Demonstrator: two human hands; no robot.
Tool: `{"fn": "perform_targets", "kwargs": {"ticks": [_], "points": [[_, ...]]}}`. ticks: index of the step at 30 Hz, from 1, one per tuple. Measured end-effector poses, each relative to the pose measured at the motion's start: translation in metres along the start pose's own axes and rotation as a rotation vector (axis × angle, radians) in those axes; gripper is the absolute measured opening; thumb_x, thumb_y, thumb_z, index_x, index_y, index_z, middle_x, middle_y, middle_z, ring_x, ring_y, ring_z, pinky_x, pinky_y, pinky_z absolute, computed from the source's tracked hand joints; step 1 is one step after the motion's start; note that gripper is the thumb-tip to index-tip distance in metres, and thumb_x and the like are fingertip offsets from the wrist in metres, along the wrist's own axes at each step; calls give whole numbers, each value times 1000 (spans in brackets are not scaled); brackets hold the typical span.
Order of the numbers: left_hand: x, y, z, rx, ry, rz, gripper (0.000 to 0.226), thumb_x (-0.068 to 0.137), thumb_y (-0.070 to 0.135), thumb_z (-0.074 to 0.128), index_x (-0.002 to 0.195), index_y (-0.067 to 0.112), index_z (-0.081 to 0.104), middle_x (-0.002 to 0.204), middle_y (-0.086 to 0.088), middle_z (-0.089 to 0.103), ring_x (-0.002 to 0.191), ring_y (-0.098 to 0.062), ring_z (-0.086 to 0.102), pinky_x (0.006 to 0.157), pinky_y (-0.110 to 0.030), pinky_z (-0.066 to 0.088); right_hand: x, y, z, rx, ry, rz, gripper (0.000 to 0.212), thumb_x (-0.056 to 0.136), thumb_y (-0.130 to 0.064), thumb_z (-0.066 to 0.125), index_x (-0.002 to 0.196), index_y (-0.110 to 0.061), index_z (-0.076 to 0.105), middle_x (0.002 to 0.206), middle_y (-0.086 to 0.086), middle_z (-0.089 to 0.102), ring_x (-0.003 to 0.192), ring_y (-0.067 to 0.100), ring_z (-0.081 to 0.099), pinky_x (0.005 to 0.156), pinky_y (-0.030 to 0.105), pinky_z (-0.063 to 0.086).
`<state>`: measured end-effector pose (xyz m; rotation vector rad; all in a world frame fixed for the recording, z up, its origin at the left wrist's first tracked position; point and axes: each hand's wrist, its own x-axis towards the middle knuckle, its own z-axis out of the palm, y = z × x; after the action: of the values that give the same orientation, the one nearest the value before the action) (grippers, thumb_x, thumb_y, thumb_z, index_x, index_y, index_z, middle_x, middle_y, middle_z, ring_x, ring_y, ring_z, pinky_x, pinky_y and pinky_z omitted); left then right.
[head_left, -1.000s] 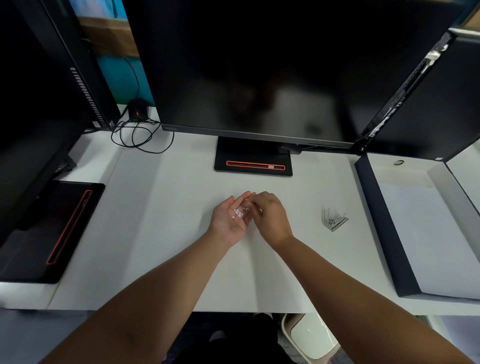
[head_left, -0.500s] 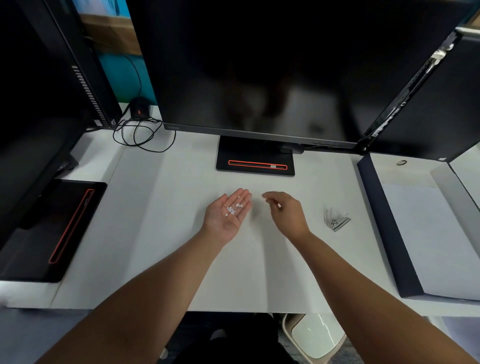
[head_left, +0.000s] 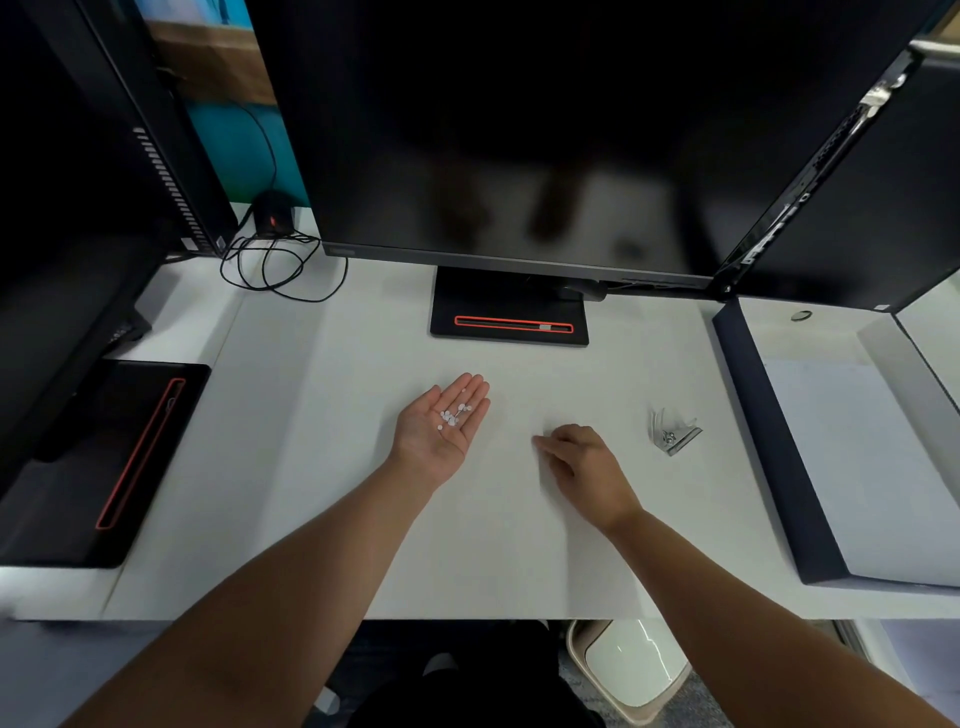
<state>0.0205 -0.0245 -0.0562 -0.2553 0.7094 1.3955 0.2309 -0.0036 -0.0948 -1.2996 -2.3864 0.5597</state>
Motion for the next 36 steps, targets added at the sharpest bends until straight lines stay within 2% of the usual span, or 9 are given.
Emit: {"fn": "perform_targets", "kwargs": {"ticks": [5,9,12,19,22,24,26,30,36], "points": [[-2,-1,0,-2,-2,-11,38,101,20,35,112,-7,60,112,-19,68,107,-30,63,98,-38,48,-6,-2,3,-40,-4,-24,37,80,5,57,111,-11,69,91,8,65,82,28,58,76,23,43],[-1,-4,-1,2,-6,-17,38,101,20,35,113,-6,60,112,-19,67,107,-29,63,99,-38,47,-16,-12,8,-369,-29,-77,50,73,-4,40,115,-11,65,99,5,65,84,27,62,69,31,48],[-1,-9,1,12,3,-26,38,101,20,35,112,-7,61,109,-19,69,105,-29,65,94,-38,50,-17,-18,6,-439,-42,-78,53,72,-8,32,114,-12,65,100,4,65,84,26,63,67,31,48],[-2,-18,6,39,2,-49,39,101,21,35,113,-6,60,112,-18,68,105,-30,64,92,-38,50,-4,-10,2,-50,7,68,57,70,7,35,111,-11,70,101,11,67,90,33,60,80,33,47],[-2,-23,7,58,4,-57,40,102,22,34,113,-6,59,113,-18,67,105,-30,64,94,-38,49,4,-19,-12,284,96,275,50,79,17,35,105,-7,71,107,8,68,99,16,60,87,8,40],[-1,-27,8,73,5,-62,40,102,22,34,114,-6,60,114,-18,66,106,-30,64,93,-38,49,11,-30,-21,474,135,362,40,85,13,42,101,-9,71,103,1,68,94,0,59,83,1,39],[-1,-32,9,84,8,-70,40,102,23,34,113,-6,60,113,-19,67,104,-29,65,90,-38,51,18,-41,-28,552,127,350,31,87,6,50,98,-13,72,99,-5,68,86,-7,58,80,6,43],[-3,-41,14,104,12,-70,40,101,23,33,108,-3,63,97,-16,73,93,-25,67,80,-33,53,31,-52,-28,481,65,295,24,88,-4,56,98,-17,74,96,-6,67,92,12,55,79,14,42],[-5,-44,17,90,13,-76,40,101,23,34,112,-4,62,94,-18,74,81,-23,70,74,-31,56,41,-52,-21,323,85,322,15,83,-12,63,82,-20,75,94,-2,69,97,17,55,86,34,46]]}}
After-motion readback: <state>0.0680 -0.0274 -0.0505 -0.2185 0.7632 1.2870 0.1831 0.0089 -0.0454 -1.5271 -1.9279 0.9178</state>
